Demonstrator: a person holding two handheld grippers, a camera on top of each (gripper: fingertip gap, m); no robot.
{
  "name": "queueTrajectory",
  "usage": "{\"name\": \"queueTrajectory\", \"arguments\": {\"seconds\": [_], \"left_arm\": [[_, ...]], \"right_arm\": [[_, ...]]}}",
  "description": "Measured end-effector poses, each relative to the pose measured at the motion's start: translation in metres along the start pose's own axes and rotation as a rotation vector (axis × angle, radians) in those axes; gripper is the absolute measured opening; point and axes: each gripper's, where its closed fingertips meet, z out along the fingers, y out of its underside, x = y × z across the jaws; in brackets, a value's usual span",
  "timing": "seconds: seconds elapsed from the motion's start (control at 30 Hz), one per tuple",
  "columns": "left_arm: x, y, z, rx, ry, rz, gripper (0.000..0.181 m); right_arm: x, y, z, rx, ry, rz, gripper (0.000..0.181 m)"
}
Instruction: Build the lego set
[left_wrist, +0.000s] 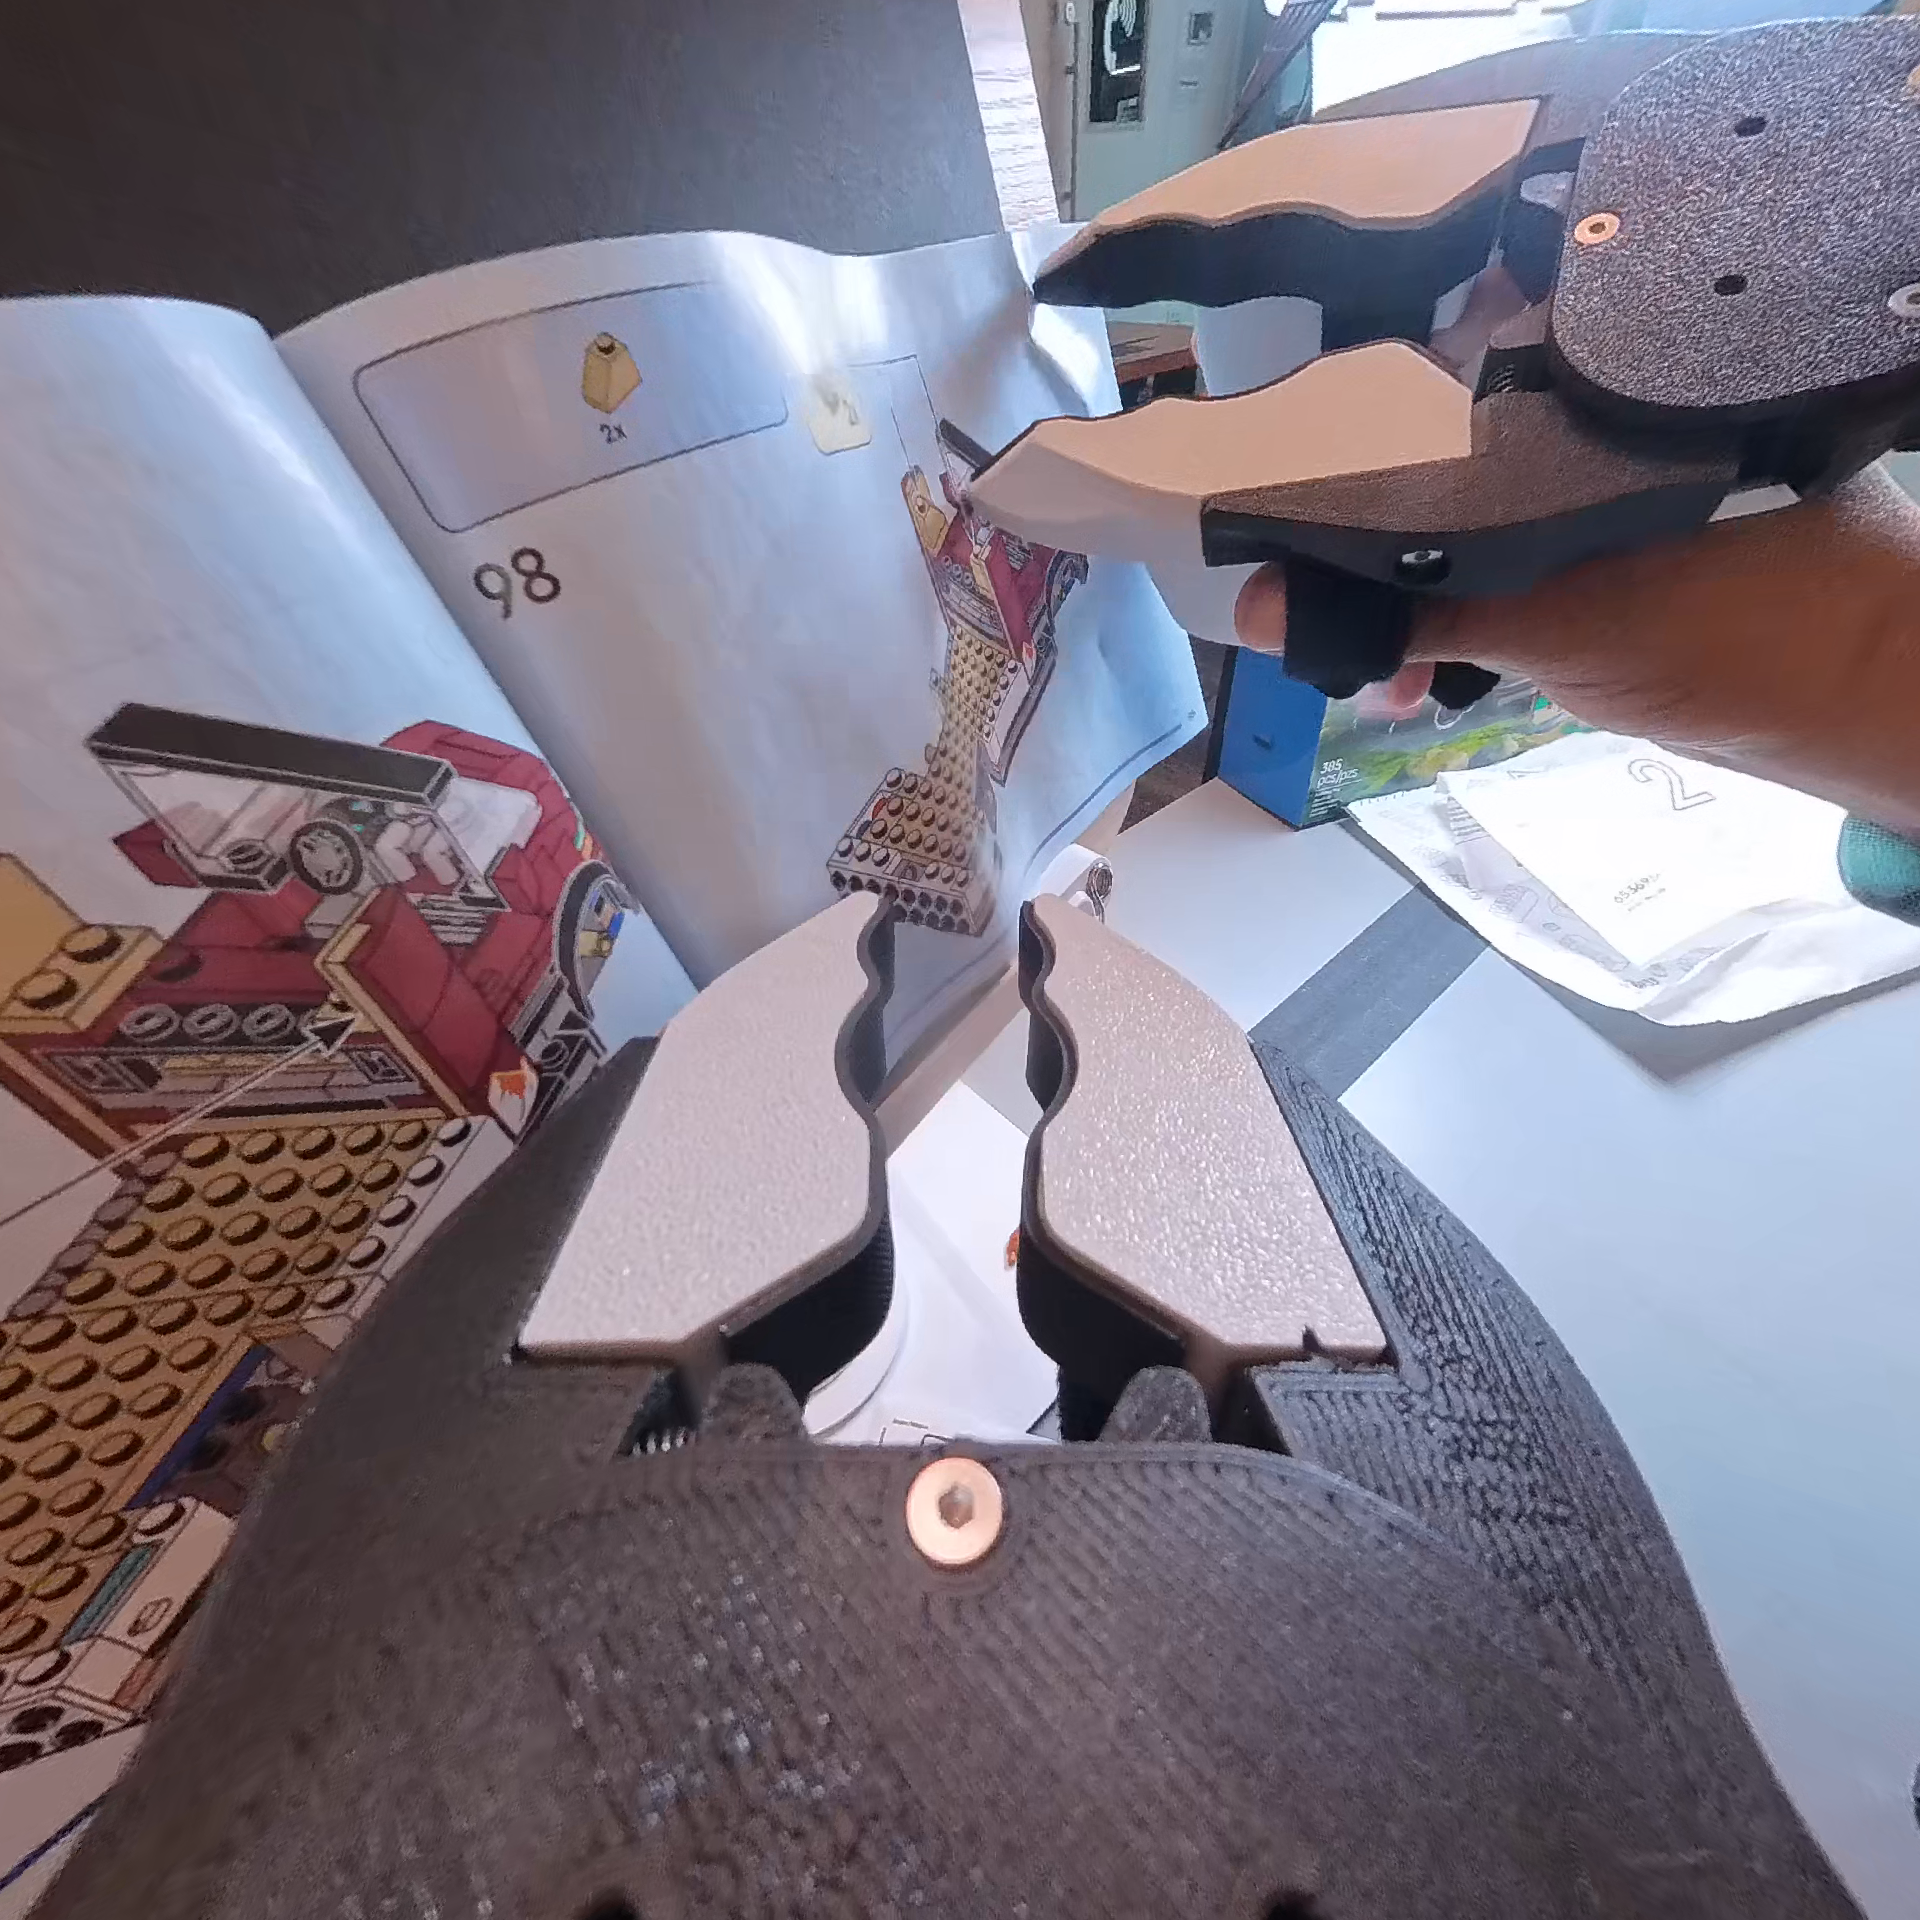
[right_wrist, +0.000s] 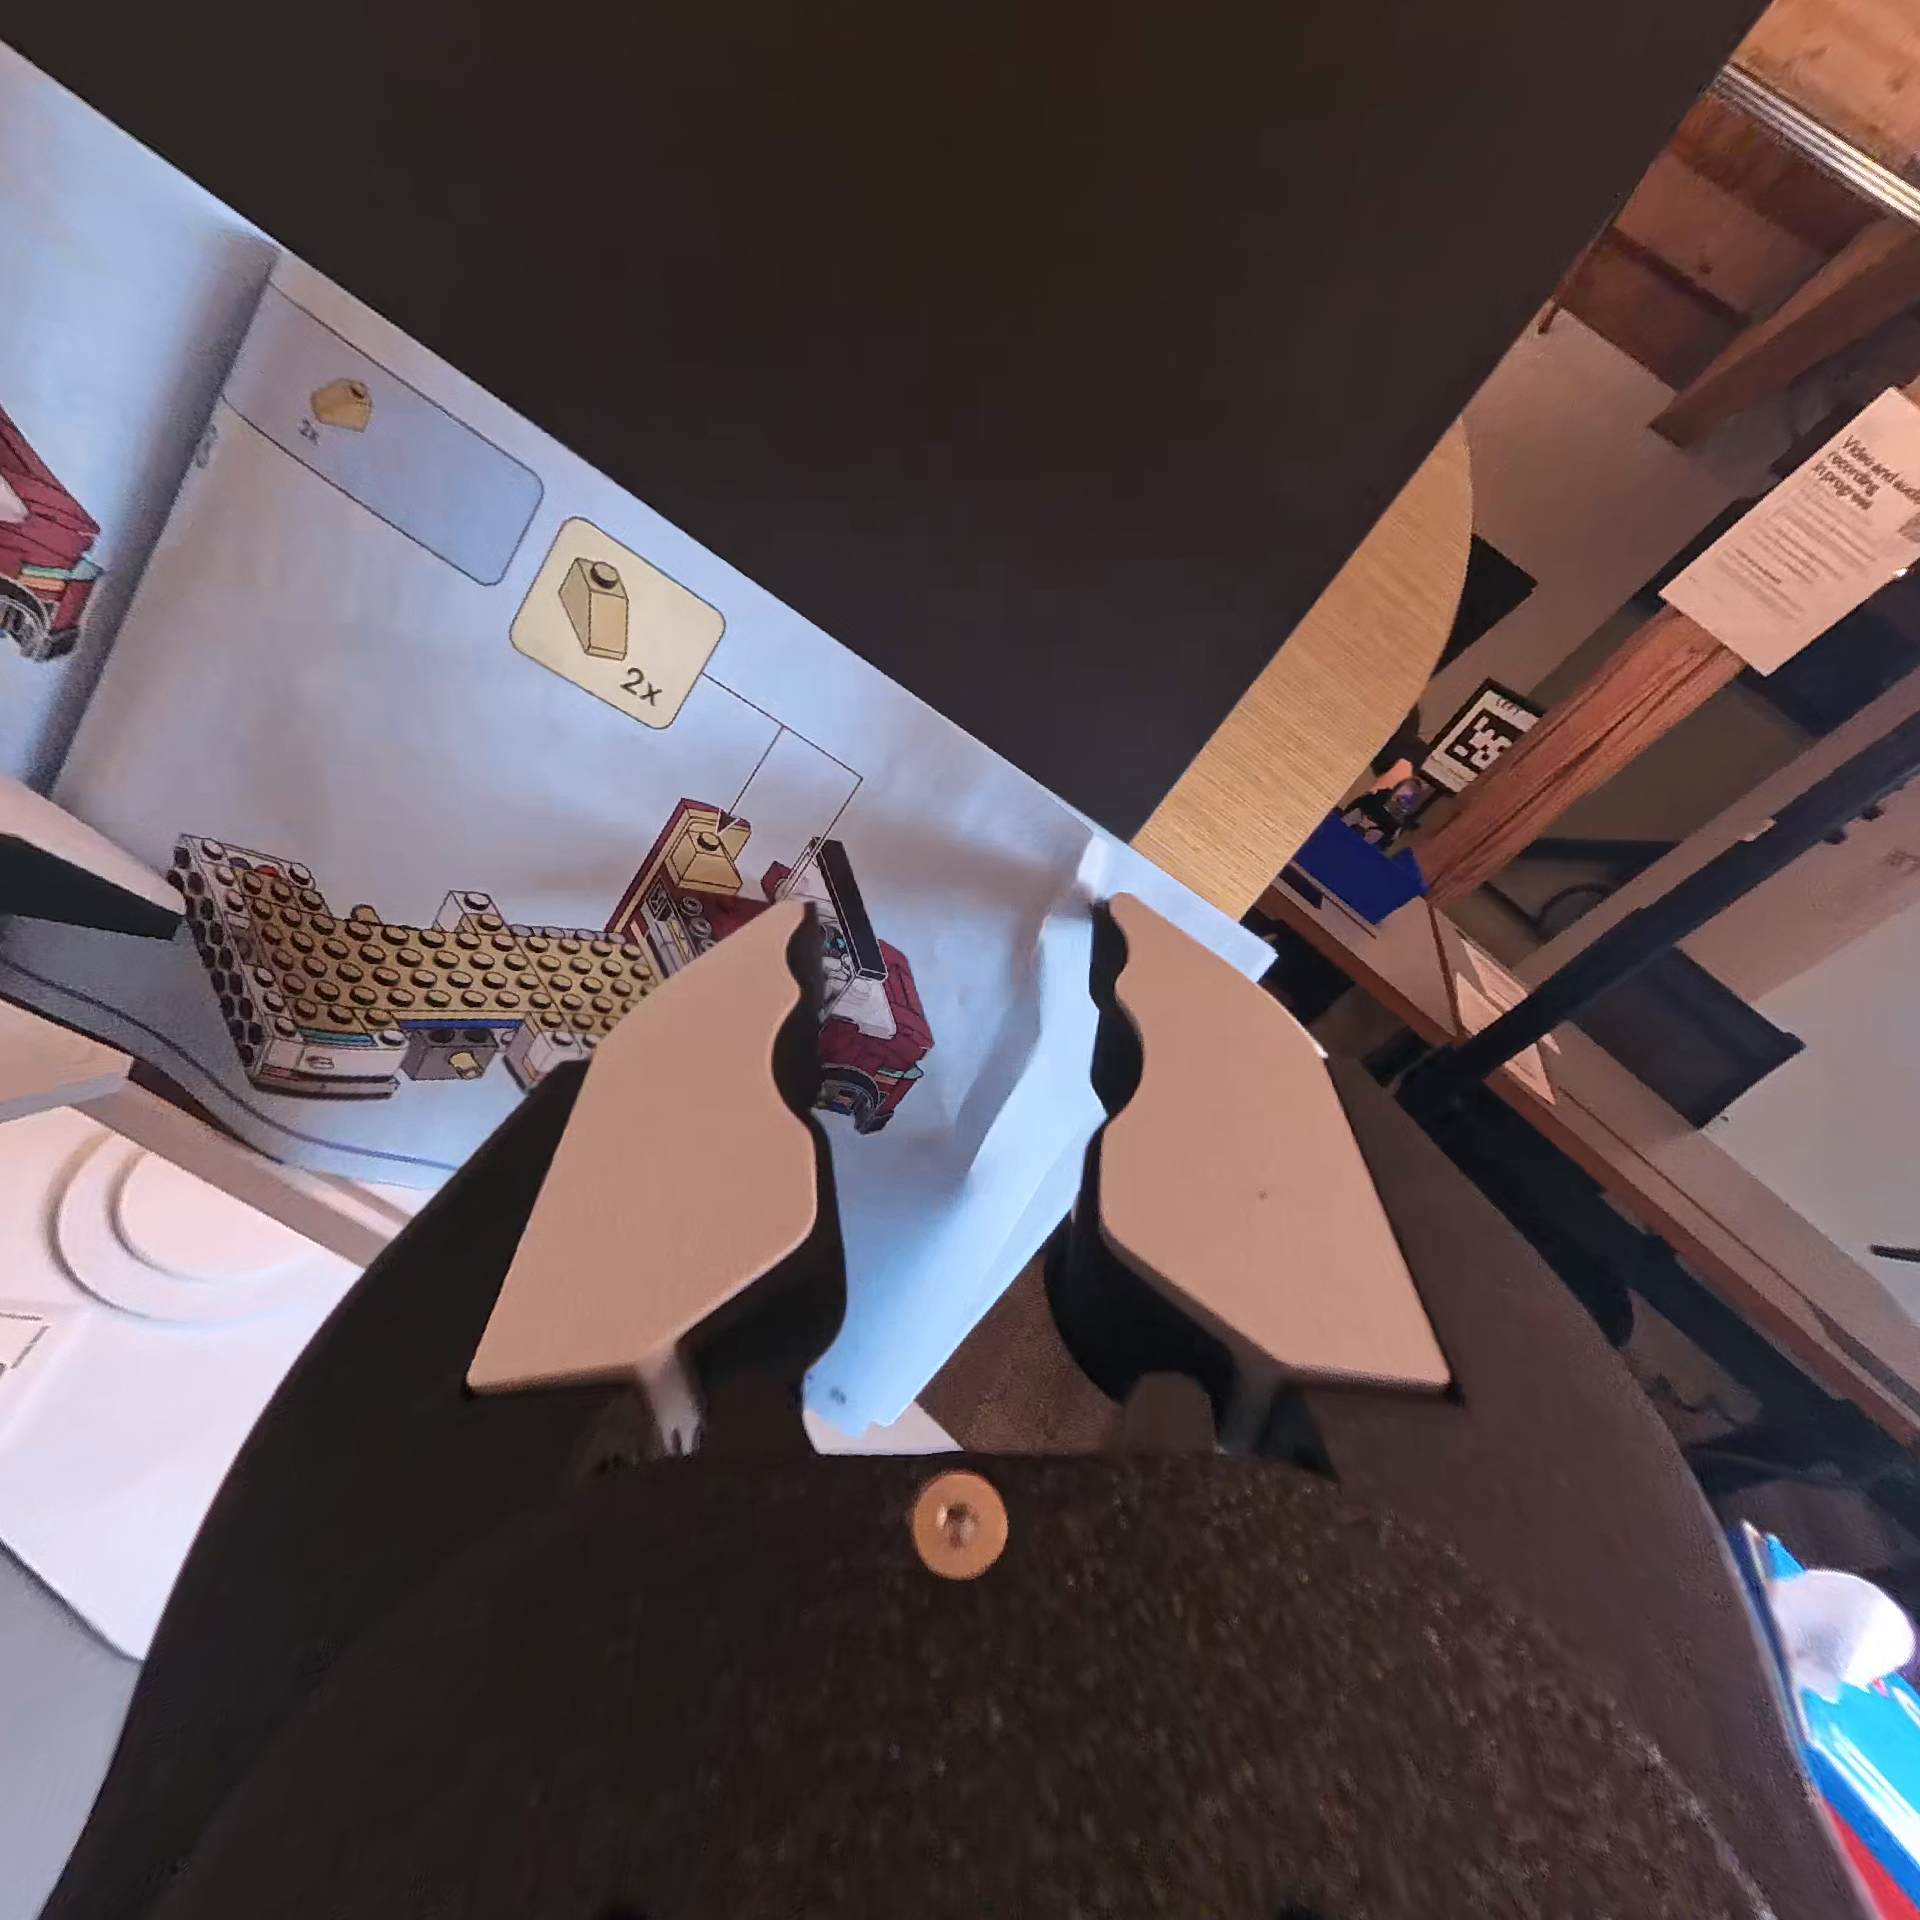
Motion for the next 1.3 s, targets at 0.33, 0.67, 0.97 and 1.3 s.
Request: {"name": "queueTrajectory", "arguments": {"seconds": [0.33,0.67,0.97,1.3], "left_arm": [[0.002,0.0,0.0,0.001,-0.001,-0.007,0.023],[0.028,-0.042,-0.012,0.125,0.179,-0.213,0.03],[0.037,-0.066,-0.011,0.155,0.428,-0.548,0.002],[0.037,-0.063,-0.012,0.128,0.373,-0.443,0.002]], "right_arm": [[0.002,0.001,-0.008,-0.02,0.048,-0.052,0.005],[-0.039,-0.016,-0.055,0.1,-0.017,-0.152,0.003],[-0.093,-0.018,-0.077,0.154,-0.116,-0.374,0.015],[-0.098,-0.015,-0.104,0.217,-0.257,-0.084,0.036]]}}
